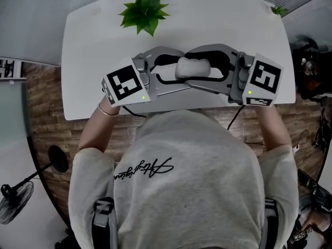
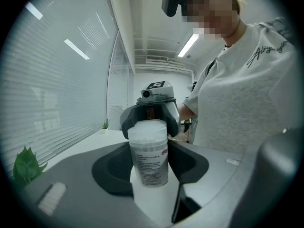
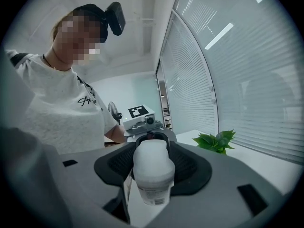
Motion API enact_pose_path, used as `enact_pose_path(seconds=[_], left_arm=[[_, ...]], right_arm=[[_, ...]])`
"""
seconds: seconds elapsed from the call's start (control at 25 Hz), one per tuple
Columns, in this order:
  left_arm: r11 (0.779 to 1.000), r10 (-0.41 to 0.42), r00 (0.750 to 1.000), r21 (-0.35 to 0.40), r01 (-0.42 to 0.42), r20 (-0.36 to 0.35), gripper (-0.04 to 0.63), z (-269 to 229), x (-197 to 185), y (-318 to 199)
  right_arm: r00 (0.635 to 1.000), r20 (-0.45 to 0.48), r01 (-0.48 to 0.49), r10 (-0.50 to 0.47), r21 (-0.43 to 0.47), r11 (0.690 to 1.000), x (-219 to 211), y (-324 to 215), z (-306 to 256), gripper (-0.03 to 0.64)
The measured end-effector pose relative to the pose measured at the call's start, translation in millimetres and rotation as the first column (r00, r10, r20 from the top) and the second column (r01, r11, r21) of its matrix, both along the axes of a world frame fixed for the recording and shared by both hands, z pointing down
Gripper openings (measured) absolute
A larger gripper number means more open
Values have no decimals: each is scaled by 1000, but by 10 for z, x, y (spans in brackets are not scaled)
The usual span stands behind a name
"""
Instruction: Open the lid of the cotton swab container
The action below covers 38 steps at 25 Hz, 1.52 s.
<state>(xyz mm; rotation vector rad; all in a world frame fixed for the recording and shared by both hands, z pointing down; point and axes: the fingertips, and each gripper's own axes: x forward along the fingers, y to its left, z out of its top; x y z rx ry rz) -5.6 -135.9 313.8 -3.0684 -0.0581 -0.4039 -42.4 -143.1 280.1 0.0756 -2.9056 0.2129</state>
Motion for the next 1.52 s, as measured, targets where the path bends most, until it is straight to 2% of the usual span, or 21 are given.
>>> enact_pose_path(seconds=[0.52,0.56,0.64,0.72,0.8,0.88,1.08,1.28,1.52], left_arm=[[999,34,999,-28,-35,-31,209,-47,-133,-43],[999,39,999,-7,-39,-17,209,-37,-147,-41],[998,43,999,56,-44,6,199,-26,-156,-35],[999,47,998,8,-47,-34,199,-95,-158,-29],[997,57,997,-41,-59,-50,198,-134,-191,-35],[999,49,998,-20,-50,-24,199,-116,-221,-53],[999,47,998,10,-47,37,199,-27,-285,-29],[999,39,999,-6,-38,22,199,-32,-293,-24],[999,22,999,-25,-22,26,198,8,-368,-51]], right_arm=[[1000,3,-20,20,-113,993,-133,-89,-19,224],[1000,17,-22,25,-148,989,-137,-97,-34,224],[995,80,-29,54,-285,958,-124,-150,-87,221],[985,148,-26,86,-363,932,-109,-203,-153,224],[980,173,-34,99,-347,937,-118,-216,-202,224],[981,163,-47,104,-322,946,-147,-223,-208,225],[983,153,-49,103,-323,945,-223,-192,-141,227],[979,172,-58,113,-299,952,-224,-189,-145,232],[985,122,-100,124,-191,976,-297,-188,-86,244]])
